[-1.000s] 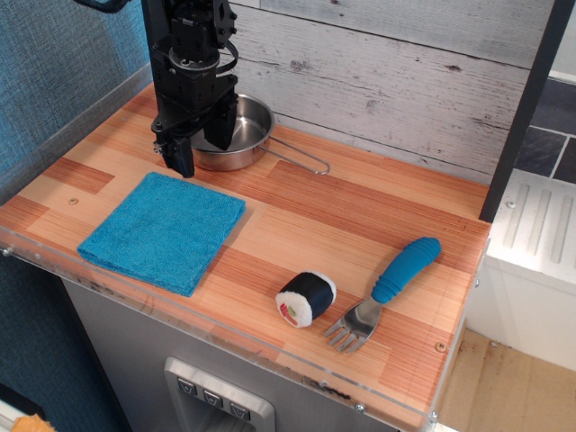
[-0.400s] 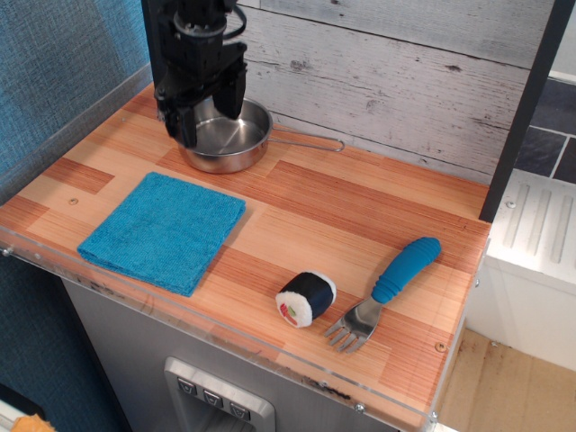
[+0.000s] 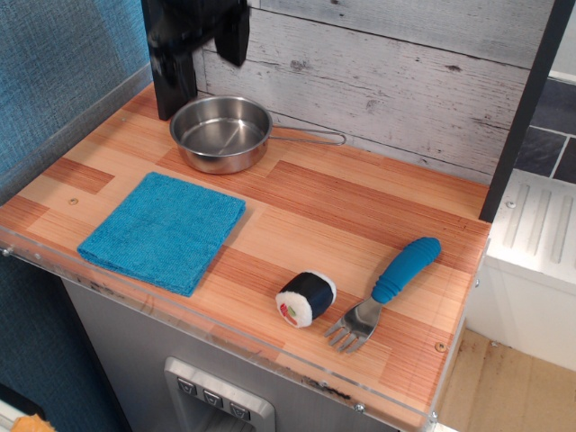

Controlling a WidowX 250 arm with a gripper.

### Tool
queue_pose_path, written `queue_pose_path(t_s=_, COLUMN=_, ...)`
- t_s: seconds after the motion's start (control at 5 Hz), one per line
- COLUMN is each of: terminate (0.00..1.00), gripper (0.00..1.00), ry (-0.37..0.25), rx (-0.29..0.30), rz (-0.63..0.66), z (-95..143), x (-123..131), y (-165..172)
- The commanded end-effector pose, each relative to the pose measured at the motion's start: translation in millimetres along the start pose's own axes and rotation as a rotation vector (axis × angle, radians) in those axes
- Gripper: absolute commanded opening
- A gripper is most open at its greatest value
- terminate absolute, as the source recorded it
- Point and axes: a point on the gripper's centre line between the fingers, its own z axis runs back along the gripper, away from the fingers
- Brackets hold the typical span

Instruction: Move the pot to behind the cloth.

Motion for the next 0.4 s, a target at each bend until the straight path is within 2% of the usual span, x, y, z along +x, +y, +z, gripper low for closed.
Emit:
queue_pose_path(t_s=0.0, terminate=0.00, gripper=1.00, ry=-0.029, rx=-0.058, rz=-0.036, z=33.9, x=12.8, y=8.0)
queue_pose_path(t_s=0.2, terminate=1.00, gripper=1.00, ry=-0.029, rx=-0.058, rz=-0.036, z=33.9, x=12.8, y=8.0)
